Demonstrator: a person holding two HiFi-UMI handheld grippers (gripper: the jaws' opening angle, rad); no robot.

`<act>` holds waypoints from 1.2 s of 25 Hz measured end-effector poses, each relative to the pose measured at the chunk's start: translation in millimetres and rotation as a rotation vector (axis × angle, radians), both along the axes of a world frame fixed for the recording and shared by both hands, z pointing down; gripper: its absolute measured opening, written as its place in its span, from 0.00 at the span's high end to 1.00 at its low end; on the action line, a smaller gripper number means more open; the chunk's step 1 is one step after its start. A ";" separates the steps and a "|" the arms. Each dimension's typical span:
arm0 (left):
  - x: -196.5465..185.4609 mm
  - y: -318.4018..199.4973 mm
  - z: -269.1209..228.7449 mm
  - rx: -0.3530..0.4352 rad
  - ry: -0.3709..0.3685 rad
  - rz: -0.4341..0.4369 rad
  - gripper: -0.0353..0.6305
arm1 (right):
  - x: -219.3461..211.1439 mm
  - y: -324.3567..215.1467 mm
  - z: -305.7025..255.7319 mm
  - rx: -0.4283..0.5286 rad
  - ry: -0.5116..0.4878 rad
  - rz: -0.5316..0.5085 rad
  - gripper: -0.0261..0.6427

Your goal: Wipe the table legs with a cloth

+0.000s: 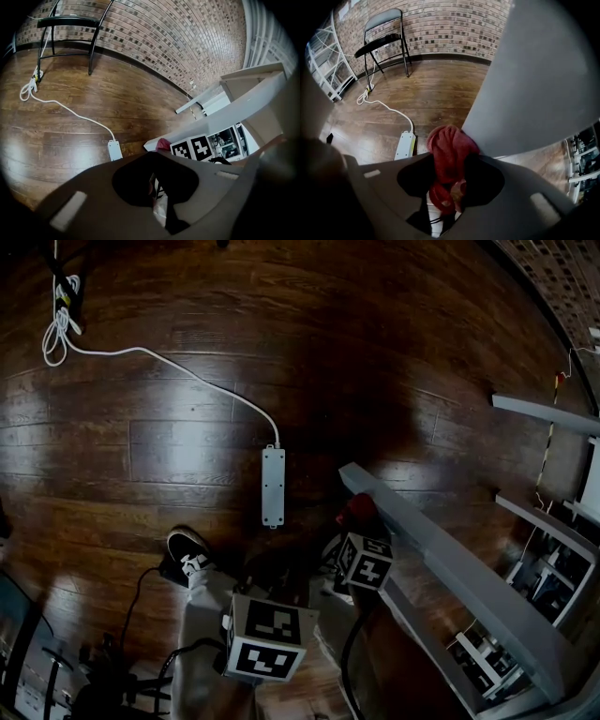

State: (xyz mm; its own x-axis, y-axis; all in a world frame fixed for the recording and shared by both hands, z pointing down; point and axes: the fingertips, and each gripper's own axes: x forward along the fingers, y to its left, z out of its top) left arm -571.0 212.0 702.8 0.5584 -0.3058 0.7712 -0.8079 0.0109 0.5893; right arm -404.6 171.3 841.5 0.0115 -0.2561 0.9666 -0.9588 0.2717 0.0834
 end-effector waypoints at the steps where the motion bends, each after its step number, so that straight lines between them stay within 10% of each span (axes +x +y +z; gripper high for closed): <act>1: 1.4 0.9 1.8 -0.002 -0.006 0.015 0.94 | 0.2 0.5 2.2 0.000 0.000 -0.002 0.75; 30: -28.5 -4.9 33.6 -0.047 -0.067 0.215 0.94 | 0.0 3.1 80.6 -0.007 0.041 -0.016 0.75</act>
State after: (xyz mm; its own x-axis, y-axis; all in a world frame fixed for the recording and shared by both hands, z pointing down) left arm -599.4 207.1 736.4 0.5543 -0.1477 0.8191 -0.8316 -0.1398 0.5375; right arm -404.7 174.4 922.2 0.0473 -0.2501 0.9671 -0.9500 0.2878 0.1209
